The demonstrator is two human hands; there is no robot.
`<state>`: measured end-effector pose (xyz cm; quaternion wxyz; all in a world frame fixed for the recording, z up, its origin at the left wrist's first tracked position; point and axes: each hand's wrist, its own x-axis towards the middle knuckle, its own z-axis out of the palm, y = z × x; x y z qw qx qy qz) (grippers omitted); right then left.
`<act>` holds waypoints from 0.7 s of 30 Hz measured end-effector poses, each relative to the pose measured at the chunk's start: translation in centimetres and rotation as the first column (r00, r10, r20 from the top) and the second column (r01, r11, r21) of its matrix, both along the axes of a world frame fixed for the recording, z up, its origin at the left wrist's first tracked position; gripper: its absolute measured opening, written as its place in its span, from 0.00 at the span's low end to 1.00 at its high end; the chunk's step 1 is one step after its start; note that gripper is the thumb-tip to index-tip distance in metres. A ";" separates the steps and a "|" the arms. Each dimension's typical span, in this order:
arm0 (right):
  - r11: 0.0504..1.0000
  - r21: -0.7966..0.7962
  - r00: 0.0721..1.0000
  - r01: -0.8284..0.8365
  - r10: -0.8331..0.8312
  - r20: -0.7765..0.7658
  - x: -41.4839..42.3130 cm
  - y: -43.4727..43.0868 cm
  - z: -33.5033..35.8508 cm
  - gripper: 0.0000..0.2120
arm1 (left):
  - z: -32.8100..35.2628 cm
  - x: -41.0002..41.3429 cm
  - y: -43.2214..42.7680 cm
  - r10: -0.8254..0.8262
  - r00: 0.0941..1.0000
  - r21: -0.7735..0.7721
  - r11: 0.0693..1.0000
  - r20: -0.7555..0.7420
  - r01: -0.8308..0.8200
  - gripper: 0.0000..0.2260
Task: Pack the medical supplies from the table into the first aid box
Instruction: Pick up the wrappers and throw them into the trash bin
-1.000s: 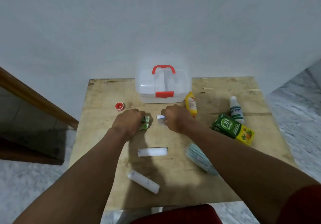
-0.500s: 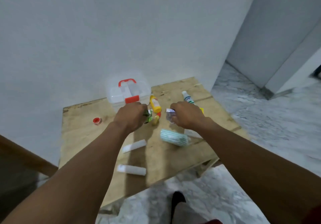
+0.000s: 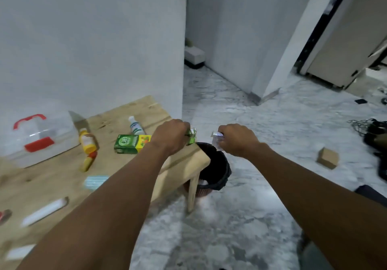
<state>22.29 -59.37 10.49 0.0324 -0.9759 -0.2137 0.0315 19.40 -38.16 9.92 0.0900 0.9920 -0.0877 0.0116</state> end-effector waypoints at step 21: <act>0.983 -0.041 0.956 -0.181 0.166 -0.242 26.0 -14.0 -8.3 0.11 | -9.7 22.6 -16.7 0.193 0.933 0.004 0.980 -0.303 -0.201 0.14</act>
